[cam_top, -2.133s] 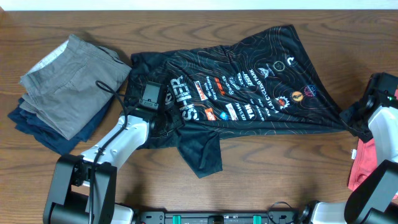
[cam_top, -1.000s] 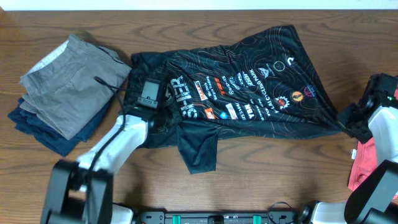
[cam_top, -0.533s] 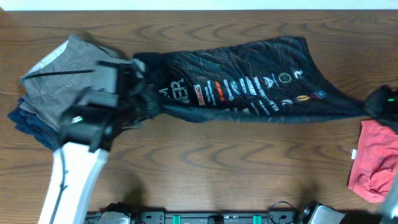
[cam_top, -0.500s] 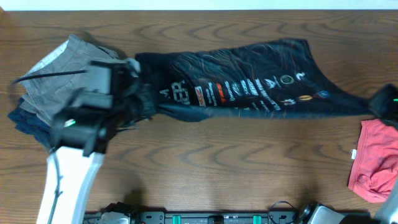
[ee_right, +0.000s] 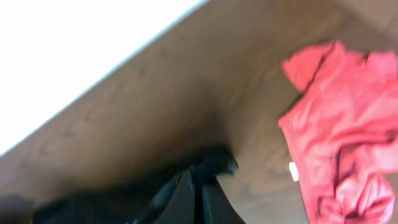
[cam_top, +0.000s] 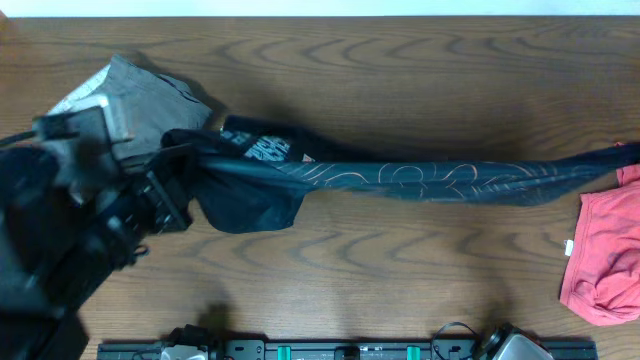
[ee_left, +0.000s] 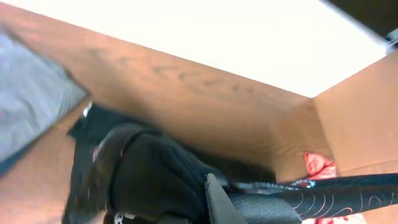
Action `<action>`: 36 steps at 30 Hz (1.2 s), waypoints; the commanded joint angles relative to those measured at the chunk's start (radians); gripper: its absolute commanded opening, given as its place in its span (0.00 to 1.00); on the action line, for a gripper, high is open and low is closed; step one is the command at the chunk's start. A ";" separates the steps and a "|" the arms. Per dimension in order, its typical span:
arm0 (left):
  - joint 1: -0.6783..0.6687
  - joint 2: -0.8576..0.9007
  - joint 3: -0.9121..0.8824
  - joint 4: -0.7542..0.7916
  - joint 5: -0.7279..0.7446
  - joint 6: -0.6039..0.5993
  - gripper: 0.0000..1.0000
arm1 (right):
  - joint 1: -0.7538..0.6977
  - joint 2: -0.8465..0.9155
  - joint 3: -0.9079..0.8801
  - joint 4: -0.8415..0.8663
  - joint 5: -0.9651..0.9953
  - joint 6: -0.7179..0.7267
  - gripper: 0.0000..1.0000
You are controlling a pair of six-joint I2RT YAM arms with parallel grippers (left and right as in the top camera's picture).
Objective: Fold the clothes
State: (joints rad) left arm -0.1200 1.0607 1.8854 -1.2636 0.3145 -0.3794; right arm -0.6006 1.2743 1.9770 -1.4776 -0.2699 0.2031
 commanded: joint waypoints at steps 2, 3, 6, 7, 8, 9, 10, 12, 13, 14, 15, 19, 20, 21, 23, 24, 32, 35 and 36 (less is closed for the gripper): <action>0.006 0.002 0.061 -0.012 -0.008 0.030 0.06 | -0.038 -0.027 0.131 0.000 -0.006 0.003 0.01; 0.006 0.002 0.065 -0.011 -0.008 0.035 0.06 | -0.046 -0.027 0.157 0.000 -0.006 0.002 0.01; 0.006 0.008 0.066 -0.005 -0.009 0.067 0.06 | -0.059 -0.020 0.197 0.004 0.004 0.002 0.01; 0.006 0.014 0.066 -0.003 -0.009 0.073 0.06 | -0.058 -0.018 0.199 0.006 0.004 0.000 0.01; 0.006 0.025 0.066 -0.001 -0.009 0.073 0.06 | -0.058 -0.011 0.199 0.007 0.004 -0.003 0.01; 0.006 0.039 0.066 0.000 -0.009 0.072 0.06 | -0.058 0.000 0.198 0.004 0.004 -0.011 0.01; 0.006 0.054 0.066 0.000 -0.009 0.073 0.06 | -0.058 0.013 0.198 0.000 0.003 -0.018 0.01; 0.006 0.094 0.065 -0.001 -0.008 0.072 0.06 | -0.058 0.053 0.198 -0.013 -0.007 -0.027 0.01; 0.006 0.120 0.065 -0.001 -0.008 0.073 0.06 | -0.057 0.074 0.198 -0.018 -0.018 -0.037 0.01; 0.006 0.150 0.065 -0.001 -0.008 0.073 0.06 | -0.053 0.100 0.197 -0.024 -0.028 -0.046 0.01; 0.006 0.177 0.065 -0.001 -0.008 0.076 0.06 | -0.046 0.128 0.196 -0.031 -0.034 -0.048 0.01; 0.006 0.317 0.065 -0.001 -0.008 0.111 0.06 | 0.003 0.243 0.194 -0.061 -0.033 -0.086 0.01; 0.006 0.351 0.065 0.000 -0.008 0.119 0.06 | 0.019 0.274 0.194 -0.065 -0.033 -0.097 0.01; 0.006 0.392 0.065 0.003 -0.009 0.127 0.06 | 0.033 0.301 0.194 -0.067 -0.033 -0.105 0.01; 0.006 0.476 0.065 0.016 -0.008 0.144 0.06 | 0.069 0.367 0.194 -0.064 -0.017 -0.112 0.01; 0.006 0.512 0.065 0.029 -0.009 0.154 0.06 | 0.087 0.401 0.194 -0.058 -0.007 -0.112 0.01; 0.009 0.734 0.066 0.516 -0.009 0.233 0.06 | 0.177 0.602 0.194 0.334 -0.007 0.029 0.01; 0.034 0.737 0.074 0.767 -0.008 0.107 0.06 | 0.171 0.594 0.208 0.558 -0.030 0.132 0.01; 0.046 0.736 0.093 0.832 -0.008 0.049 0.06 | 0.163 0.585 0.225 0.623 -0.029 0.170 0.01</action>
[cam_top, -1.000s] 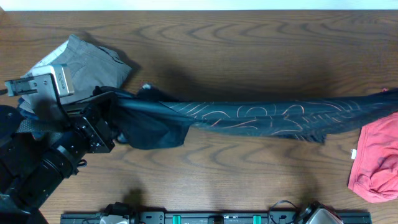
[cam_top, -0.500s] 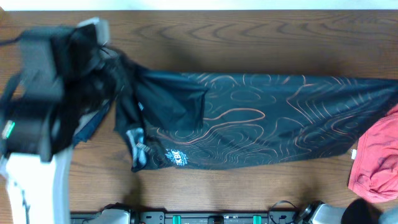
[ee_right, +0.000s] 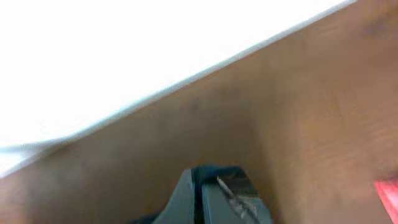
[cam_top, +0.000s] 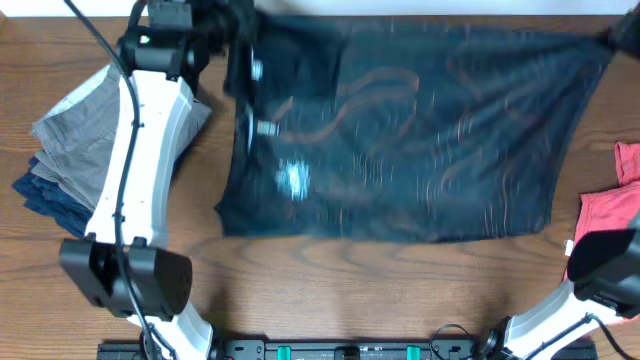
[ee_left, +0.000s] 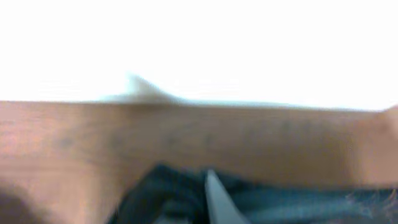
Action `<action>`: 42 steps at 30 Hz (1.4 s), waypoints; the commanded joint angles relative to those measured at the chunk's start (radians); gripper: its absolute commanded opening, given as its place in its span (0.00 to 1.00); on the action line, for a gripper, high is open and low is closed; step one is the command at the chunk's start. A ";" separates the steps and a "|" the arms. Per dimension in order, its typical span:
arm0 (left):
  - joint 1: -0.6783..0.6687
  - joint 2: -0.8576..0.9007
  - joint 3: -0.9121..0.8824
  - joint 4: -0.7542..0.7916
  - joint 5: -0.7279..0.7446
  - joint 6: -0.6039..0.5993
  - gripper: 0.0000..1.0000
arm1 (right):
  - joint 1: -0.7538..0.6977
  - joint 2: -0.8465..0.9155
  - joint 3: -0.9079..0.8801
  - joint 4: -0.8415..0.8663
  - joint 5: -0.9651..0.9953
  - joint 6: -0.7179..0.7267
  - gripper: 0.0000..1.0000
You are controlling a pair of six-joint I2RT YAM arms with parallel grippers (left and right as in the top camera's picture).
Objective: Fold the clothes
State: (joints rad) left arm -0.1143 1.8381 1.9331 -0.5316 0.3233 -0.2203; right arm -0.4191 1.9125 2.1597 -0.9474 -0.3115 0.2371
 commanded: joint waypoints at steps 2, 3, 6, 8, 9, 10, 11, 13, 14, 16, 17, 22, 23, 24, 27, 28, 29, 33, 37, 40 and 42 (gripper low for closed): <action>0.064 -0.041 0.098 0.200 -0.007 -0.192 0.06 | -0.037 -0.067 0.084 0.167 0.013 0.196 0.01; 0.077 -0.041 0.132 0.243 0.014 -0.217 0.06 | -0.050 -0.072 0.109 0.189 0.013 0.216 0.01; 0.109 -0.041 0.229 0.311 0.058 -0.253 0.06 | -0.085 -0.076 0.188 0.202 0.019 0.230 0.01; 0.131 -0.041 0.285 0.299 0.059 -0.253 0.06 | -0.107 -0.076 0.227 0.182 0.020 0.226 0.01; 0.140 -0.042 0.304 0.286 0.067 -0.253 0.06 | -0.115 -0.076 0.237 0.166 0.020 0.224 0.01; 0.154 -0.043 0.321 0.265 0.097 -0.253 0.06 | -0.126 -0.076 0.246 0.139 0.026 0.217 0.01; 0.164 -0.043 0.328 0.247 0.130 -0.253 0.06 | -0.133 -0.076 0.249 0.113 0.040 0.217 0.01; 0.185 -0.046 0.330 0.186 0.230 -0.253 0.06 | -0.146 -0.076 0.249 0.032 0.105 0.218 0.01; 0.191 -0.046 0.330 0.141 0.269 -0.252 0.06 | -0.148 -0.076 0.247 -0.012 0.143 0.211 0.01; 0.196 -0.045 0.328 -0.014 0.329 -0.224 0.06 | -0.148 -0.075 0.236 -0.093 0.210 0.172 0.01; 0.196 -0.045 0.327 -0.117 0.332 -0.195 0.06 | -0.148 -0.075 0.225 -0.134 0.238 0.148 0.01; 0.175 -0.044 0.275 -0.537 0.319 -0.023 0.07 | -0.147 -0.075 0.121 -0.311 0.336 0.069 0.01; 0.168 -0.043 0.249 -0.601 0.306 -0.003 0.07 | -0.147 -0.075 0.086 -0.345 0.342 0.055 0.01; 0.161 -0.043 0.219 -0.650 0.303 0.014 0.06 | -0.147 -0.075 0.042 -0.380 0.342 0.035 0.01; 0.132 -0.043 0.106 -0.743 0.304 0.030 0.06 | -0.147 -0.075 -0.080 -0.434 0.353 0.035 0.01; 0.120 -0.043 0.069 -0.753 0.304 0.032 0.06 | -0.147 -0.075 -0.129 -0.435 0.353 0.035 0.01; 0.102 -0.043 0.022 -0.754 0.305 0.039 0.06 | -0.147 -0.075 -0.176 -0.430 0.354 0.035 0.01; 0.013 -0.043 -0.173 -0.650 0.305 0.041 0.06 | -0.149 -0.075 -0.335 -0.391 0.395 0.035 0.01; -0.091 -0.043 -0.353 -0.466 0.305 0.040 0.13 | -0.150 -0.075 -0.430 -0.353 0.414 0.039 0.01; -0.166 -0.042 -0.472 -0.309 0.305 0.002 0.61 | -0.150 -0.075 -0.458 -0.343 0.414 0.038 0.01; -0.217 -0.042 -0.551 -0.191 0.305 -0.051 0.70 | -0.150 -0.075 -0.462 -0.343 0.413 0.039 0.01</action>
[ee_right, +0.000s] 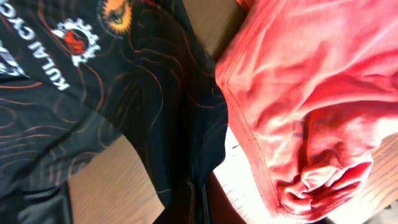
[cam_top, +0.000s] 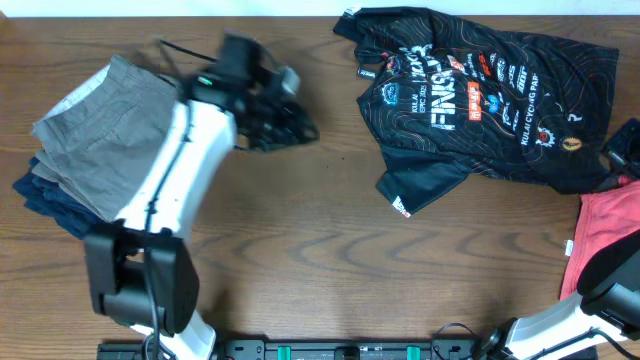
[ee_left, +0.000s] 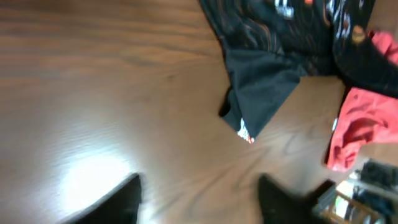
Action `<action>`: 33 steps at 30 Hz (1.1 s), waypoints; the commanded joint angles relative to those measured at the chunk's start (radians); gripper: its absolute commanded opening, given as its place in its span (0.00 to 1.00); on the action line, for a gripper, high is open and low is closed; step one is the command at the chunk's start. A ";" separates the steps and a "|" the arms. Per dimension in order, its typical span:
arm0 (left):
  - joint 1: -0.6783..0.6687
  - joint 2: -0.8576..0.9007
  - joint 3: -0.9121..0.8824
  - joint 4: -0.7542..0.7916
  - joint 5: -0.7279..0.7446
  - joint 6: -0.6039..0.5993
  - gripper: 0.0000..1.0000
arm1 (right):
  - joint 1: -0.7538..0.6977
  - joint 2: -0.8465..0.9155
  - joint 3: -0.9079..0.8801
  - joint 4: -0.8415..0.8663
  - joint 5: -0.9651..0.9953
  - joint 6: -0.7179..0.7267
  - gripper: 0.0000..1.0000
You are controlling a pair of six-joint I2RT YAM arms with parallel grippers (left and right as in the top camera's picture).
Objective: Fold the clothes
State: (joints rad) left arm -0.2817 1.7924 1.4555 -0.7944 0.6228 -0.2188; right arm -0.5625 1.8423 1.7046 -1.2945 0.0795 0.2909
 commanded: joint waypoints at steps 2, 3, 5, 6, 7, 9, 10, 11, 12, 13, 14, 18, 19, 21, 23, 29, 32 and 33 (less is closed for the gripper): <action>-0.093 0.004 -0.132 0.170 0.005 -0.076 0.74 | -0.006 -0.005 -0.007 0.004 0.021 -0.015 0.01; -0.119 0.007 -0.161 0.225 0.005 -0.093 0.75 | -0.006 -0.005 -0.007 0.003 0.022 -0.015 0.01; -0.166 0.021 -0.200 0.319 0.005 -0.131 0.80 | -0.006 -0.005 -0.007 0.002 0.021 -0.015 0.01; -0.192 0.039 -0.206 0.353 0.005 -0.148 0.82 | -0.006 -0.005 -0.007 0.002 0.021 -0.015 0.01; -0.209 0.058 -0.205 0.372 0.005 -0.163 0.83 | -0.006 -0.005 -0.007 0.001 0.021 -0.015 0.01; -0.238 0.102 -0.205 0.412 0.005 -0.196 0.84 | -0.006 -0.005 -0.007 0.000 0.021 -0.015 0.01; -0.252 0.129 -0.205 0.436 0.005 -0.211 0.84 | -0.006 -0.005 -0.007 0.000 0.021 -0.015 0.01; -0.264 0.158 -0.205 0.464 0.005 -0.225 0.84 | -0.006 -0.005 -0.007 0.000 0.021 -0.015 0.01; -0.271 0.185 -0.205 0.492 0.006 -0.236 0.84 | -0.006 -0.005 -0.007 0.000 0.021 -0.015 0.01; -0.276 0.207 -0.204 0.515 0.006 -0.245 0.85 | -0.006 -0.005 -0.007 0.000 0.021 -0.015 0.01; -0.281 0.230 -0.202 0.541 0.006 -0.256 0.85 | -0.006 -0.005 -0.007 0.000 0.021 -0.015 0.01; -0.300 0.296 -0.201 0.650 0.006 -0.302 0.85 | -0.006 -0.005 -0.007 0.000 0.020 -0.015 0.01; -0.304 0.304 -0.201 0.668 0.006 -0.317 0.85 | -0.006 -0.005 -0.007 0.000 0.020 -0.015 0.01; -0.318 0.324 -0.201 0.715 0.006 -0.351 0.85 | -0.006 -0.005 -0.007 0.000 0.017 -0.015 0.01; -0.333 0.339 -0.201 0.754 0.006 -0.379 0.84 | -0.006 -0.005 -0.007 0.001 0.018 -0.015 0.01; -0.375 0.399 -0.201 0.833 0.006 -0.460 0.84 | -0.006 -0.005 -0.007 0.000 0.003 -0.015 0.01; -0.385 0.424 -0.201 0.861 0.006 -0.492 0.74 | -0.006 -0.005 -0.007 0.000 -0.002 -0.015 0.01; -0.389 0.428 -0.201 0.867 0.005 -0.502 0.68 | -0.006 -0.005 -0.007 0.001 -0.002 -0.015 0.01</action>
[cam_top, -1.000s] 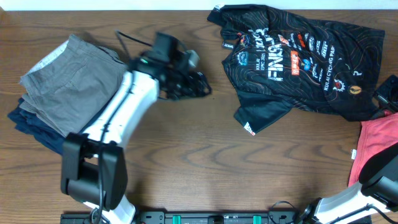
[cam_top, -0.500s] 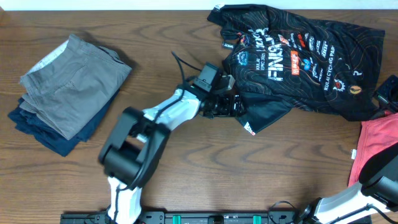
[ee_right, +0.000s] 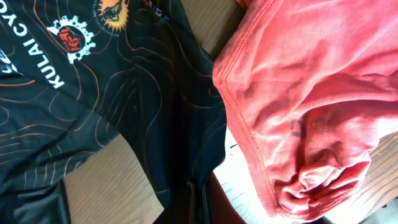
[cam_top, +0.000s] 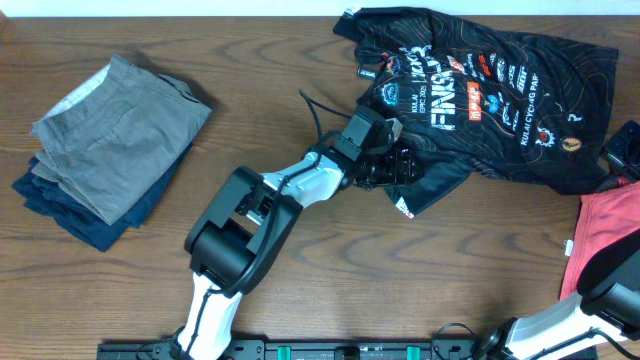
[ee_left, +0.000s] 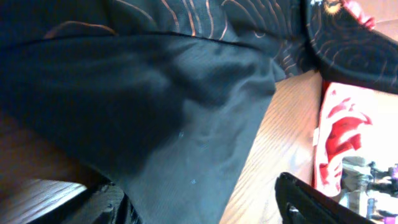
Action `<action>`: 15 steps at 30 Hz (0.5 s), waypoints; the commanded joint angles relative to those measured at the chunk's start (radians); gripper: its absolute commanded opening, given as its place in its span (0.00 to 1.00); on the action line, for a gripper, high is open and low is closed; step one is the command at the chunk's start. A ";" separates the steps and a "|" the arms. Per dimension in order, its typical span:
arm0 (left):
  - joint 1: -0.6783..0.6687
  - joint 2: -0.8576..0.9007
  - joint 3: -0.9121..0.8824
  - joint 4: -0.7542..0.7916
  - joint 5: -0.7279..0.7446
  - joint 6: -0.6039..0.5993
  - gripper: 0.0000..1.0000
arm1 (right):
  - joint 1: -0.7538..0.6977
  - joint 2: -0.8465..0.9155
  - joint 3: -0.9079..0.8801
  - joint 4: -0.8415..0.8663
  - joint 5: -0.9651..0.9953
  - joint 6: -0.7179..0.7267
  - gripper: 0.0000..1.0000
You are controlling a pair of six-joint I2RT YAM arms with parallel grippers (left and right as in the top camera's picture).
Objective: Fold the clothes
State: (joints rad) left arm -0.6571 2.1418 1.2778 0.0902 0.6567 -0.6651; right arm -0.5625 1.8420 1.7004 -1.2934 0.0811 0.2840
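A black printed jersey [cam_top: 490,90] lies spread face up at the table's back right. Its lower left sleeve [cam_top: 425,185] sticks out toward the front. My left gripper [cam_top: 393,165] sits low over that sleeve, open. In the left wrist view the dark sleeve cloth [ee_left: 186,124] fills the gap between the two fingers [ee_left: 109,205]. My right gripper [ee_right: 200,202] is at the table's right edge [cam_top: 622,160], shut on the jersey's lower right hem [ee_right: 186,124].
A red garment [cam_top: 605,255] lies crumpled at the front right, touching the jersey's corner; it also shows in the right wrist view [ee_right: 298,106]. A folded stack of grey and navy clothes [cam_top: 105,150] sits at the left. Bare wooden table [cam_top: 300,270] spans the front.
My left gripper has moved from the table's middle left, away from the jersey, to the jersey's lower left sleeve, still open. The right gripper and the jersey have stayed put.
First both grippers held the jersey pulled into a long band across the table. Then it hung spread wide near the far edge. After that it lay flat at the back right with the left gripper let go and apart. Now that gripper straddles the sleeve.
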 commanded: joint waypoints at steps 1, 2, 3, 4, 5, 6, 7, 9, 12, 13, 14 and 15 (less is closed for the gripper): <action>-0.016 0.080 -0.024 -0.004 -0.028 -0.055 0.66 | -0.006 -0.005 -0.003 0.000 -0.003 -0.008 0.01; -0.020 0.080 -0.024 0.009 -0.029 -0.055 0.64 | -0.006 -0.005 -0.003 0.000 -0.003 -0.008 0.01; -0.024 0.080 -0.024 0.029 -0.036 -0.055 0.60 | -0.006 -0.004 -0.003 0.000 -0.003 -0.008 0.01; -0.029 0.080 -0.024 0.050 -0.045 -0.055 0.54 | -0.006 -0.004 -0.003 -0.001 -0.003 -0.008 0.01; -0.033 0.080 -0.024 0.071 -0.050 -0.055 0.49 | -0.006 -0.004 -0.003 -0.001 -0.003 -0.008 0.01; -0.036 0.080 -0.024 0.087 -0.056 -0.056 0.46 | -0.006 -0.005 -0.003 -0.001 -0.003 -0.008 0.01; -0.040 0.080 -0.024 0.097 -0.066 -0.068 0.41 | -0.006 -0.005 -0.003 -0.002 -0.003 -0.008 0.01; -0.043 0.080 -0.024 0.108 -0.074 -0.082 0.34 | -0.006 -0.005 -0.003 -0.003 -0.005 -0.008 0.01; -0.043 0.080 -0.024 0.110 -0.097 -0.082 0.22 | -0.006 -0.005 -0.003 -0.004 -0.010 -0.008 0.01; -0.043 0.080 -0.024 0.111 -0.102 -0.082 0.19 | -0.006 -0.005 -0.003 -0.004 -0.010 -0.008 0.01; -0.043 0.080 -0.024 0.111 -0.108 -0.084 0.13 | -0.006 -0.004 -0.003 -0.004 -0.010 -0.008 0.01; -0.043 0.080 -0.024 0.113 -0.114 -0.090 0.10 | -0.006 -0.005 -0.003 -0.004 -0.010 -0.008 0.01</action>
State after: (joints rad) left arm -0.6994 2.1983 1.2701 0.2070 0.5903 -0.7464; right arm -0.5625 1.8420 1.7004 -1.2961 0.0757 0.2840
